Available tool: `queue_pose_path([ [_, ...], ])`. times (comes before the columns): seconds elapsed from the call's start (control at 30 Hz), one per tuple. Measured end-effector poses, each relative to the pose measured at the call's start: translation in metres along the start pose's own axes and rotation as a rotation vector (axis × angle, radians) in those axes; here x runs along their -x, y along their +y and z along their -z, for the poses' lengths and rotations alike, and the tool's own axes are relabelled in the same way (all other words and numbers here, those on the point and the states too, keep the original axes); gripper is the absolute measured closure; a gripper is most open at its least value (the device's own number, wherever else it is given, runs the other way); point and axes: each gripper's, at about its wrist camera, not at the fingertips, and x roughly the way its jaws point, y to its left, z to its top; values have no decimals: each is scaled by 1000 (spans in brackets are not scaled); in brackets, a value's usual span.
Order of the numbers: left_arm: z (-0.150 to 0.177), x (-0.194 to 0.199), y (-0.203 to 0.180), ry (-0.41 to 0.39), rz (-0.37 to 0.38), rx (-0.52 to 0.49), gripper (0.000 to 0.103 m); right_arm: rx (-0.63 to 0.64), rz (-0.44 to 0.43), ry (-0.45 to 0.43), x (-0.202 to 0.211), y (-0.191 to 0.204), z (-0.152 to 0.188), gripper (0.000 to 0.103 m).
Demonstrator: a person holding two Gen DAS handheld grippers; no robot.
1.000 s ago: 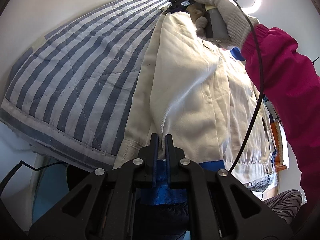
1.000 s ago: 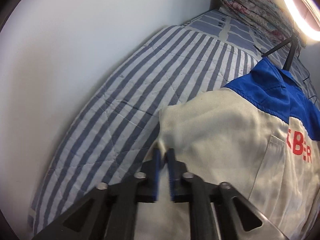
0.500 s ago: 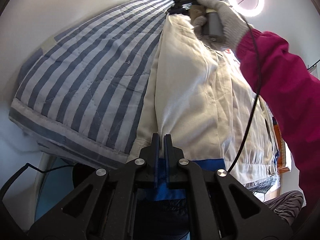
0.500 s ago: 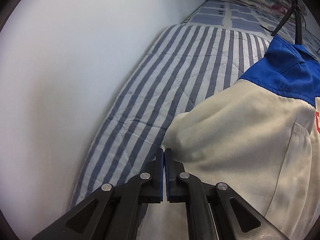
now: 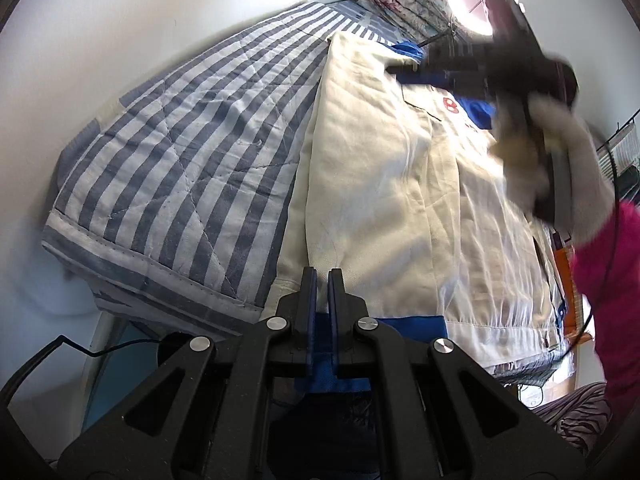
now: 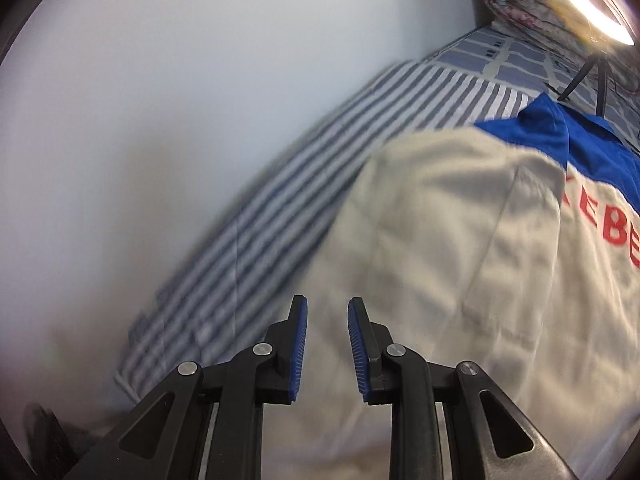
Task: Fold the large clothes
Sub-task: 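Open the left tool and release the blue cuff on the jacket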
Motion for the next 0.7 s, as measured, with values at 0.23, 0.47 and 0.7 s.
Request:
queue_pose_path([
  [0.23, -2, 5, 9, -2, 3, 32, 75, 108, 44, 62, -25, 21, 49, 81],
  [0.47, -5, 6, 17, -11, 13, 67, 66, 112, 51, 85, -44, 36, 58, 81],
  [0.7, -7, 2, 22, -2, -4, 76, 66, 59, 12, 89, -49, 25, 51, 80],
])
